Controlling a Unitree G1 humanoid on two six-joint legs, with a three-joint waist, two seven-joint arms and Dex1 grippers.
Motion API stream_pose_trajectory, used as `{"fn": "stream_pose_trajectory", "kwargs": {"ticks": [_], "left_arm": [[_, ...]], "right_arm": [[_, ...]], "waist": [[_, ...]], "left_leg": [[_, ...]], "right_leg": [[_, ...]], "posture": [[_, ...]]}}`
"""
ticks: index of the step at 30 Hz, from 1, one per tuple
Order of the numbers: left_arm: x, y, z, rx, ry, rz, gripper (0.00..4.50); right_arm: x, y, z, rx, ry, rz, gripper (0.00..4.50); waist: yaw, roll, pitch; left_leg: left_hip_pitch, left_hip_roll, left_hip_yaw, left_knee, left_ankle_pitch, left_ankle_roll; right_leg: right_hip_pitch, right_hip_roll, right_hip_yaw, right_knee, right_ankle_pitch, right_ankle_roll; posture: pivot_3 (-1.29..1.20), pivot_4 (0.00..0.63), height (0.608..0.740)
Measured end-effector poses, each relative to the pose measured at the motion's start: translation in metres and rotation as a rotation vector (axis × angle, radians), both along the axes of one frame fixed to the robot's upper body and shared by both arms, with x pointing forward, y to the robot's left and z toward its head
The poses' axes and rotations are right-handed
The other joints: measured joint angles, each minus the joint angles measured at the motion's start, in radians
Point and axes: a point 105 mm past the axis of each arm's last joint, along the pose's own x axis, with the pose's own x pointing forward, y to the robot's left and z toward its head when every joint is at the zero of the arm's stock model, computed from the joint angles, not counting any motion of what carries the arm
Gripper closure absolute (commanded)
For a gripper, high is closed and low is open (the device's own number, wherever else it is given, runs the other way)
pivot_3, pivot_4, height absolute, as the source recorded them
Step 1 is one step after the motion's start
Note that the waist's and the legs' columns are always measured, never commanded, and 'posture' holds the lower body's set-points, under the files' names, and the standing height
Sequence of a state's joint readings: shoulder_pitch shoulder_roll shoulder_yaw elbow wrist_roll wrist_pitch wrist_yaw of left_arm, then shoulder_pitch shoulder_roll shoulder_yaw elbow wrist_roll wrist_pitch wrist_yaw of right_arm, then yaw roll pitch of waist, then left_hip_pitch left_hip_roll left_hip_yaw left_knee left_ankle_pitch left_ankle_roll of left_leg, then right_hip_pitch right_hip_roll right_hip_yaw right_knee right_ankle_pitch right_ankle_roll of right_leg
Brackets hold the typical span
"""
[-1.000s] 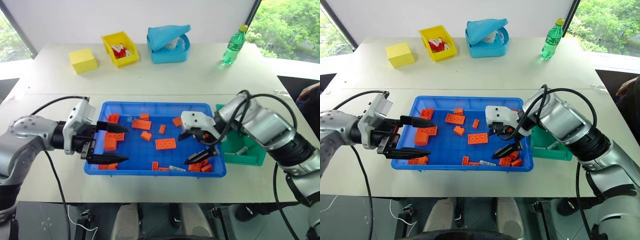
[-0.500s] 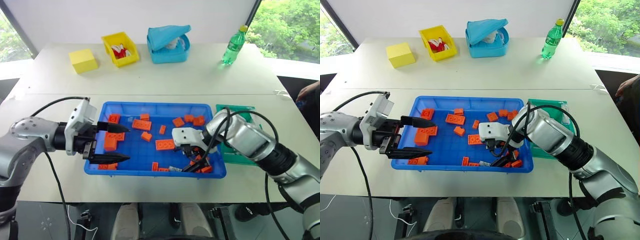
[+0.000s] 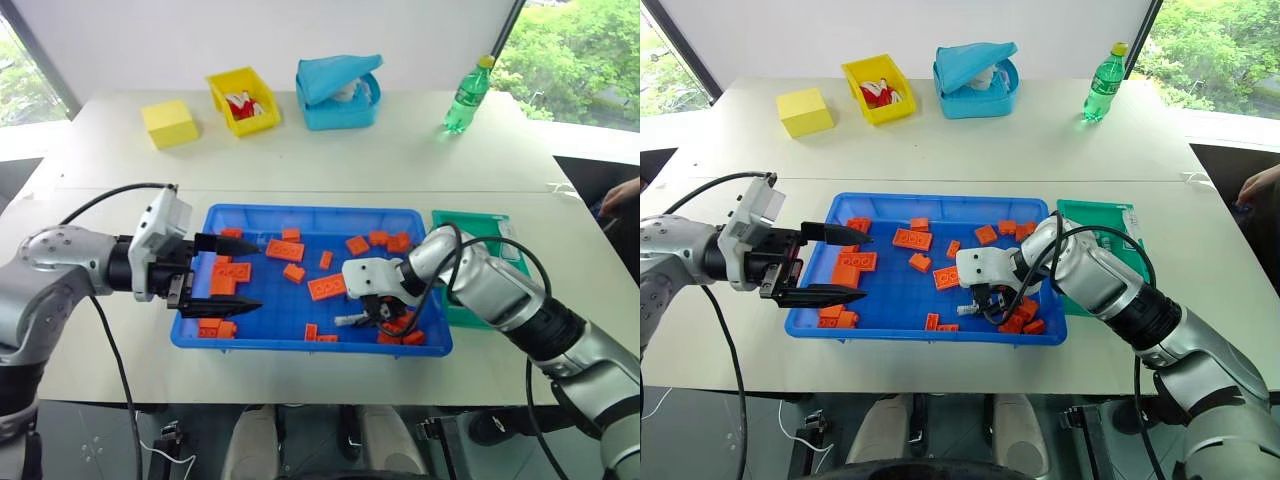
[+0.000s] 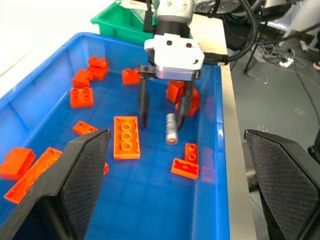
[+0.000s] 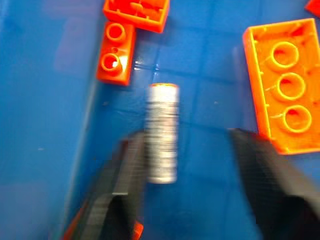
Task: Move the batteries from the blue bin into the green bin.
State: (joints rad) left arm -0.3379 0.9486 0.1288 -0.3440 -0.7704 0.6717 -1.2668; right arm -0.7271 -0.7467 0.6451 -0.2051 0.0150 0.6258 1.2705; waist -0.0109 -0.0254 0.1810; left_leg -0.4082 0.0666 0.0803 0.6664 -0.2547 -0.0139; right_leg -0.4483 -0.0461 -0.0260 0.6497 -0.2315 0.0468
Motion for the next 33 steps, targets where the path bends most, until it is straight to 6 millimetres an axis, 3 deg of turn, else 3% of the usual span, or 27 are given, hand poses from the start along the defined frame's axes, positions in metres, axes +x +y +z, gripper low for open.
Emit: {"fn": "stream_pose_trajectory", "kwargs": {"ticks": [2,10,13,15,17,19,20,23,28,29,33], "left_arm": [[0.004,0.000,0.001,-0.006,-0.011,0.000,0.00],[0.015,-0.006,-0.004,-0.013,-0.029,-0.027,0.00],[0.019,-0.007,-0.004,-0.016,-0.044,-0.031,0.00],[0.022,-0.007,-0.005,-0.017,-0.053,-0.029,0.00],[0.024,-0.007,-0.008,-0.020,-0.051,-0.028,0.00],[0.026,-0.005,-0.010,-0.021,-0.052,-0.026,0.00],[0.027,-0.004,-0.010,-0.023,-0.053,-0.022,0.00],[0.029,-0.003,-0.011,-0.030,-0.050,-0.018,0.00],[0.036,-0.004,-0.009,-0.047,-0.063,-0.019,0.00],[0.038,-0.006,-0.006,-0.053,-0.075,-0.026,0.00],[0.042,-0.007,-0.003,-0.052,-0.093,-0.027,0.00]], "right_arm": [[-0.001,0.000,0.000,0.006,-0.003,-0.004,4.46],[0.008,-0.005,0.003,0.053,-0.023,-0.106,4.46],[0.017,-0.010,0.016,0.124,-0.009,-0.223,4.46],[0.026,-0.018,0.043,0.227,-0.013,-0.339,4.46],[0.037,-0.035,0.086,0.355,-0.071,-0.466,4.46],[0.041,-0.064,0.120,0.423,-0.171,-0.584,4.46],[0.040,-0.082,0.127,0.424,-0.207,-0.647,4.46],[0.031,-0.123,0.118,0.384,-0.217,-0.793,4.46],[0.012,-0.153,0.085,0.327,-0.140,-0.912,4.46],[0.010,-0.155,0.081,0.314,-0.147,-0.921,3.43],[0.006,-0.163,0.067,0.265,-0.162,-0.941,1.48]], "waist": [[0.000,0.000,0.000],[0.000,0.000,0.000],[0.000,0.000,0.000],[0.000,0.001,0.001],[0.001,0.001,0.001],[0.007,0.000,0.000],[0.015,0.000,0.000],[0.022,0.000,0.000],[0.019,0.000,0.000],[0.016,0.000,0.000],[0.009,0.000,0.000]], "left_leg": [[0.000,0.000,0.000,0.000,0.000,0.000],[0.000,0.000,0.000,0.000,0.000,0.000],[0.000,0.000,0.000,0.000,0.000,0.000],[0.000,0.000,0.000,0.000,0.000,0.000],[0.000,0.000,0.000,0.000,0.000,0.000],[-0.001,0.000,-0.001,-0.001,0.000,0.000],[-0.001,0.000,-0.001,-0.001,0.000,0.000],[-0.001,0.000,-0.001,-0.001,0.000,0.001],[0.000,0.000,0.000,-0.001,0.000,0.001],[0.000,0.000,-0.001,-0.001,0.000,0.001],[0.000,0.000,-0.001,-0.001,0.000,0.001]], "right_leg": [[0.000,0.000,0.000,0.000,0.000,0.000],[0.000,0.000,0.000,0.000,0.001,0.001],[0.000,0.000,0.000,0.000,0.001,0.002],[0.000,0.000,0.000,0.000,0.001,0.002],[0.000,0.000,0.000,0.000,0.002,0.002],[0.000,0.000,-0.002,-0.001,0.001,0.002],[0.001,0.000,-0.002,-0.003,0.001,0.002],[0.001,-0.001,-0.002,-0.003,0.000,0.000],[0.001,0.000,-0.001,-0.003,0.001,0.002],[0.001,0.000,0.000,-0.003,0.001,0.002],[0.001,0.000,0.000,-0.002,0.001,0.003]], "posture": [[0.00,0.150,0.736],[0.00,0.150,0.736],[0.00,0.150,0.736],[0.00,0.150,0.736],[0.00,0.150,0.736],[0.00,0.150,0.736],[0.00,0.150,0.736],[0.00,0.150,0.736],[0.00,0.150,0.736],[0.00,0.150,0.736],[0.00,0.150,0.736]]}}
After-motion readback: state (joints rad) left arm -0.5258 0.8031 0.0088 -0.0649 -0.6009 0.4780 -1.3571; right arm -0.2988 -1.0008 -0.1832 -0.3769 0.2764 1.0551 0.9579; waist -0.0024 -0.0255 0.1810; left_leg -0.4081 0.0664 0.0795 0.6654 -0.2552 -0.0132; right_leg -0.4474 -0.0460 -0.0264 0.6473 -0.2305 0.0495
